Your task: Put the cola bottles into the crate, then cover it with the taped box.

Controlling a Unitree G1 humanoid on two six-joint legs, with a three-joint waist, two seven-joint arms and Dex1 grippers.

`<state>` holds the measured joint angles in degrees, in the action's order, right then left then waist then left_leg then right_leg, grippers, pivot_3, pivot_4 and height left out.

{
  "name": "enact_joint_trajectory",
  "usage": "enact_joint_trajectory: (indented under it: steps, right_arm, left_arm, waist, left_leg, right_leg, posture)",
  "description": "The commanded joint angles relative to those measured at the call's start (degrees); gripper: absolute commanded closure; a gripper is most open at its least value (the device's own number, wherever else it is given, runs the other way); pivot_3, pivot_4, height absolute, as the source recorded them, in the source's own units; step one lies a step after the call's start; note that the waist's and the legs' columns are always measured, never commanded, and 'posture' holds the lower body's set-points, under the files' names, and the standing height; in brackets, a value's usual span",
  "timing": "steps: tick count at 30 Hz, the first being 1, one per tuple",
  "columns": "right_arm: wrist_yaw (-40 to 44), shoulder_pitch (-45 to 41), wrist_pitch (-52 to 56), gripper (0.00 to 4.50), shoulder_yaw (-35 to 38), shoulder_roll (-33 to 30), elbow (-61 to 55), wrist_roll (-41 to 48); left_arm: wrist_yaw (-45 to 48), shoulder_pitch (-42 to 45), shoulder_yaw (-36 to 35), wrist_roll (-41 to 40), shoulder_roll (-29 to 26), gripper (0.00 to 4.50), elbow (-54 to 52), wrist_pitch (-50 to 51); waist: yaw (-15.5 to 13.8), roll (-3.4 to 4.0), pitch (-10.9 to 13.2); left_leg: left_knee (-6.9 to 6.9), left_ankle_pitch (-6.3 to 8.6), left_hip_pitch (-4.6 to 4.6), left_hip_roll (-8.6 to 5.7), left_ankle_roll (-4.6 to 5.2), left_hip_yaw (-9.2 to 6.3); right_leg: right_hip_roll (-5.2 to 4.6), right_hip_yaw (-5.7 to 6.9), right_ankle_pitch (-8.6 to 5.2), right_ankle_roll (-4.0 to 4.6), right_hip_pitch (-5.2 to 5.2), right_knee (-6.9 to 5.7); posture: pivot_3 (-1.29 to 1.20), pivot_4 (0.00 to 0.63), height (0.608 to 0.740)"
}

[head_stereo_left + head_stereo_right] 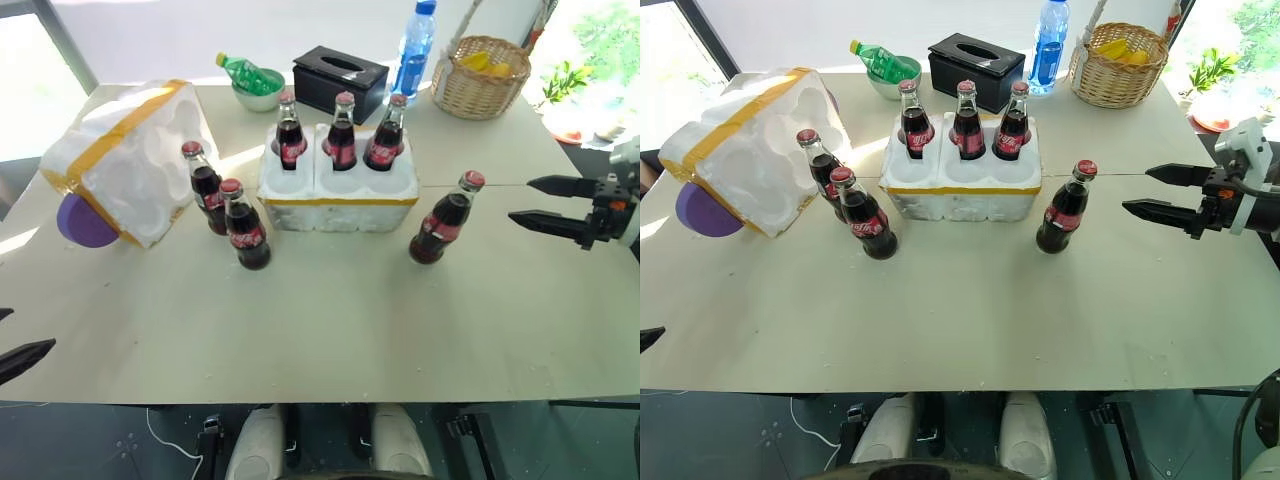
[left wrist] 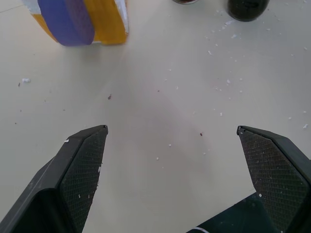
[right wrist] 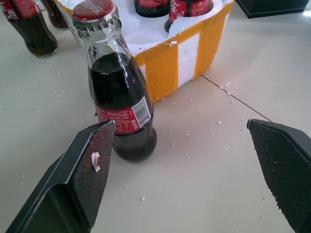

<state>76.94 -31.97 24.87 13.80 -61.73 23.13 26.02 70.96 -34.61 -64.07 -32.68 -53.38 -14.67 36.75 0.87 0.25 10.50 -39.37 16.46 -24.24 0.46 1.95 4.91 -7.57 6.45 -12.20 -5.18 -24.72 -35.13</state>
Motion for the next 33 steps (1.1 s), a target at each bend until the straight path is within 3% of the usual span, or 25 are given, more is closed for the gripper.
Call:
enact_joint_trajectory:
  steps: [1, 20, 27, 33]
  right_arm:
    - [0.1, -1.2, 0.1, 0.06, 1.4, -0.7, -0.3, 0.6]
    - [0.6, -1.9, 5.4, 0.06, 2.6, -1.5, -3.3, 3.3]
    - [3.6, -0.2, 18.1, 0.06, 5.5, -5.3, -21.0, 14.0]
    - [2.5, 1.2, 28.4, 0.06, 8.9, -7.2, -36.2, 25.2]
  left_arm:
    - [0.5, -0.6, -0.6, 0.7, -0.6, 0.00, -0.2, -1.2]
    - [-2.8, 6.2, 2.3, -3.3, -1.3, 0.00, -3.6, 2.2]
    - [-7.0, 19.9, 12.3, -11.5, -5.0, 0.00, -7.7, 7.4]
    - [-11.1, 36.0, 32.7, -9.4, -4.1, 0.00, -4.8, 4.9]
  waist:
    - [0.0, 0.00, 0.0]
    - [-0.1, 0.00, 0.0]
    - [-0.3, 0.03, 0.0]
    - [-0.5, 0.03, 0.0]
  left_leg:
    - [0.00, 0.00, 0.00, 0.00, 0.00, 0.00]
    - [0.00, -0.02, 0.02, 0.01, -0.03, 0.03]
    - [0.00, -0.05, 0.04, 0.02, -0.08, 0.00]
    - [0.00, -0.05, 0.12, 0.02, -0.09, 0.03]
  right_leg:
    - [0.00, 0.00, 0.00, 0.00, 0.00, 0.00]
    - [0.00, -0.03, 0.01, -0.01, 0.00, -0.03]
    - [0.00, -0.05, 0.09, -0.15, 0.00, -0.10]
    - [0.02, -0.07, 0.10, -0.16, 0.07, -0.11]
  posture:
    - [0.00, 0.150, 0.740]
    - [0.00, 0.150, 0.740]
    - [0.00, 0.150, 0.740]
    - [0.00, 0.150, 0.740]
